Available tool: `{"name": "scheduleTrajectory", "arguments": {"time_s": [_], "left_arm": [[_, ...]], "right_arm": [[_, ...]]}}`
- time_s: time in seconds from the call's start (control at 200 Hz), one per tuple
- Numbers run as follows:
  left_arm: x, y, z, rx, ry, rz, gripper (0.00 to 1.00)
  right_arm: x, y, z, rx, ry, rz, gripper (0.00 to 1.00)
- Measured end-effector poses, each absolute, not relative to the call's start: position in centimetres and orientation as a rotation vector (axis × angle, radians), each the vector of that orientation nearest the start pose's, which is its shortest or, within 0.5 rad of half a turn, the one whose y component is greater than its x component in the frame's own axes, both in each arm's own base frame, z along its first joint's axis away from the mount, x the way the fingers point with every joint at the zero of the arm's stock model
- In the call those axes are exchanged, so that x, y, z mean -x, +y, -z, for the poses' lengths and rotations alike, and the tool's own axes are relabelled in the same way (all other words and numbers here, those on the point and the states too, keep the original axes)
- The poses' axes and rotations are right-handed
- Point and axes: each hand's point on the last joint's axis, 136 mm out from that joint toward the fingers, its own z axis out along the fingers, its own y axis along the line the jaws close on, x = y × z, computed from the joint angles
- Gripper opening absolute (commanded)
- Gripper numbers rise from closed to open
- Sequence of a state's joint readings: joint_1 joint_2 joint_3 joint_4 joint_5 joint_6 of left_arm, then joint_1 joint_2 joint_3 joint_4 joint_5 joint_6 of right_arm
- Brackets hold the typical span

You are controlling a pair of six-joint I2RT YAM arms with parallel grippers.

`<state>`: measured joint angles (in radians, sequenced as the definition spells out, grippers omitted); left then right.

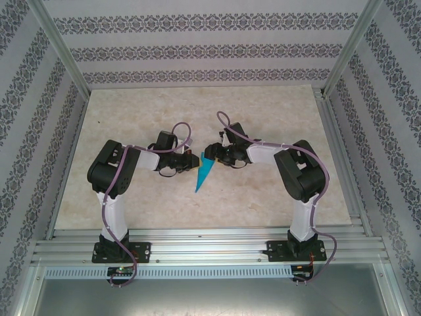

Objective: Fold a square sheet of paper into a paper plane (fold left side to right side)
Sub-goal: Fold the wing for the fifth time at the center of the table.

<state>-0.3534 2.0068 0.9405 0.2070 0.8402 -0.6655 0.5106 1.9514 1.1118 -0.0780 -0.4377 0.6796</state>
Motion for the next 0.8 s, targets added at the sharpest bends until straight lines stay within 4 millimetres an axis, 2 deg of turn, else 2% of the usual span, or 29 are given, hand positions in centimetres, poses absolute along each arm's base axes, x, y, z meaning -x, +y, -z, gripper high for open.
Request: {"name": "scheduleTrajectory", "arguments": {"time_s": [0.634,0.799], "left_arm": [[-35.5,-26.74,-2.44,-0.022,2.578,1.452,0.0],[-35.51,-26.75,-2.48,-0.023,2.577,1.453,0.0]], "right_arm": [[-37.84,29.65,-4.09,-0.013,2.633,-1.021,0.6],[-37.83,29.99,-3.32,-0.015,2.656,-1.015,0.6]]}}
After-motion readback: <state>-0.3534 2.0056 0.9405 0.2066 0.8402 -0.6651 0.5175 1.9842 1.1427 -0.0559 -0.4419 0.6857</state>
